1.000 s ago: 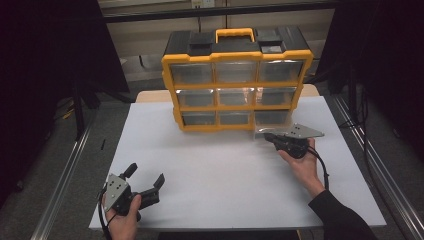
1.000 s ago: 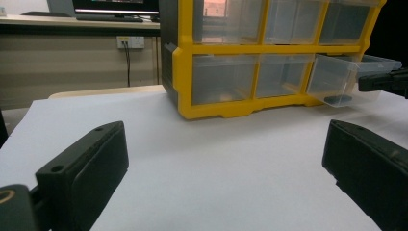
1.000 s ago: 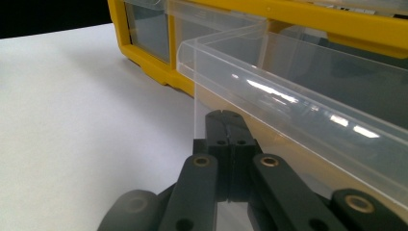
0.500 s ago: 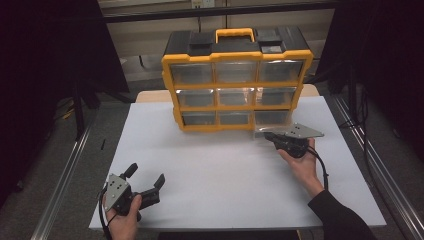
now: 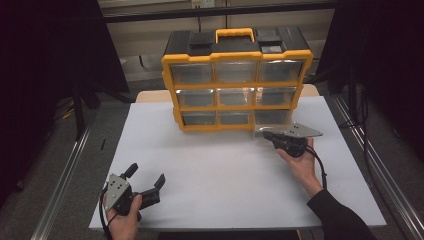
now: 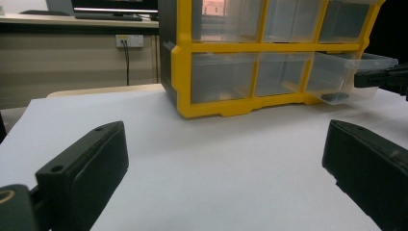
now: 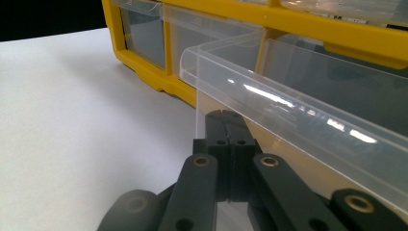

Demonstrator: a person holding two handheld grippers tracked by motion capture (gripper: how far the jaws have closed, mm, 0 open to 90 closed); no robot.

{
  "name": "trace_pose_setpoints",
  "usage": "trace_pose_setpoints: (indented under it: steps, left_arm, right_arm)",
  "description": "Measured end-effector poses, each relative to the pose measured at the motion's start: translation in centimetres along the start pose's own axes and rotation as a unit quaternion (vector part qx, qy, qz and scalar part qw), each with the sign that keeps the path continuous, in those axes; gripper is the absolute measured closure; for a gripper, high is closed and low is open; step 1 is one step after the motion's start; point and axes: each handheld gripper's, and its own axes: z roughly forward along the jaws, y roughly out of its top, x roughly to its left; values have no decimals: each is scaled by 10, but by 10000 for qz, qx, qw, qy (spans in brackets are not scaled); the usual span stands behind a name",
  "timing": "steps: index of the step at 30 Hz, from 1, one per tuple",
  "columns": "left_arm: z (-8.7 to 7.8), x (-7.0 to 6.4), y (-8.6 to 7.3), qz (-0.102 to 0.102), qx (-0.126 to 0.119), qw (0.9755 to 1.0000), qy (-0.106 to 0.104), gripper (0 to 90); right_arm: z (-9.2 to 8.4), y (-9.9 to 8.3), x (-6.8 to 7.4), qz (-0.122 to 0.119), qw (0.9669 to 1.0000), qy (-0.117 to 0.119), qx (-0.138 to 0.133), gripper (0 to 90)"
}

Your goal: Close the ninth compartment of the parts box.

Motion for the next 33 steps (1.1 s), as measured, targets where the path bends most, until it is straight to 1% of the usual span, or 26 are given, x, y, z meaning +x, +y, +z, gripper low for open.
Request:
trace_pose_setpoints:
  steps: [2,3,5,7,10,11,16,20,24,31,32,33]
  left_arm:
    - [0,0,0,-5,4,10000,9,23]
    - [0,0,0,-15,7,10000,8,23]
    - [0,0,0,1,9,10000,8,23]
    - [1,0,0,-20,-2,10000,7,23]
    - [0,0,0,6,11,10000,13,23]
    - [0,0,0,7,8,10000,15,23]
    - [0,0,0,18,9,10000,6,23]
    - [0,-1,0,-31,-26,10000,-19,23]
    - [0,0,0,-4,-8,10000,-5,23]
    - [0,-1,0,10,15,10000,5,23]
    - [0,0,0,40,29,10000,8,23]
    - [0,0,0,16,15,10000,9,23]
  right_arm:
    - [0,0,0,26,10000,-5,-14,900]
    - [1,1,0,6,10000,0,29,900]
    - [2,2,-1,19,10000,-17,-12,900]
    - [3,3,-1,74,10000,16,-33,900]
    - [5,3,-1,63,10000,20,-52,900]
    - [4,4,-1,106,9999,12,-53,900]
    - [6,4,-3,118,9999,-6,-54,900]
    - [9,5,-2,135,9999,-10,-57,900]
    - [11,6,-2,112,9999,-29,-57,900]
    - [12,7,-2,195,9998,-55,-94,900]
    - [11,7,-3,182,9998,-58,-82,900]
    - [11,7,-4,166,9998,-54,-84,900]
